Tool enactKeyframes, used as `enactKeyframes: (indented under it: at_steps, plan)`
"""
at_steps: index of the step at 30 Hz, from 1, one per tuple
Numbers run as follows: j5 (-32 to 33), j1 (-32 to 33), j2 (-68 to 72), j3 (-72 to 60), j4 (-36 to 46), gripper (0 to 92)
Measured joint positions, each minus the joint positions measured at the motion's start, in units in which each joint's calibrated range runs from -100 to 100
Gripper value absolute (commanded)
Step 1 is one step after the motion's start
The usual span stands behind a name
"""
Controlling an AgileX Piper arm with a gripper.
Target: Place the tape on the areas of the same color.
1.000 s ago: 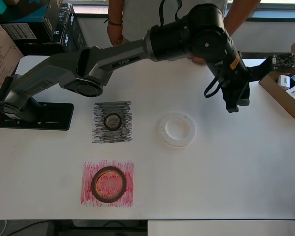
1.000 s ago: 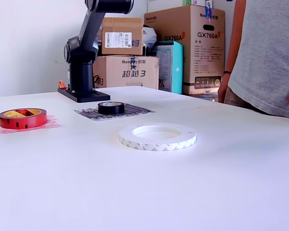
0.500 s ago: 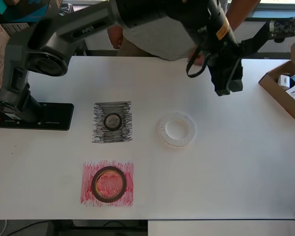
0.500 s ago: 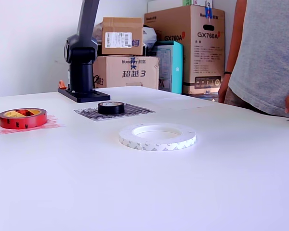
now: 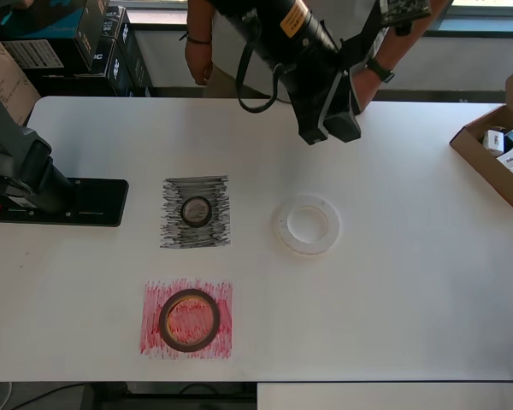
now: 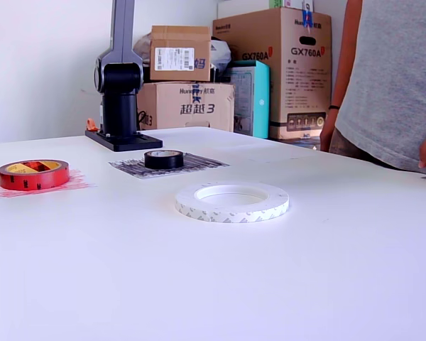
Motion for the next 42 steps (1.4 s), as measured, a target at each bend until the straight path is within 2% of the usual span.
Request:
enactKeyframes:
  at_steps: [12, 27, 33, 42]
  plan:
    - [-2.0, -3.7, -6.8, 28.2, -14.5, 41.8]
    - [-6.1, -3.4, -2.1, 47.4, -27.0, 41.8]
    - [-3.3, -3.1, -2.1, 48.3, -30.6, 41.8]
    - [4.3, -1.7, -1.2, 48.3, -30.6, 41.8]
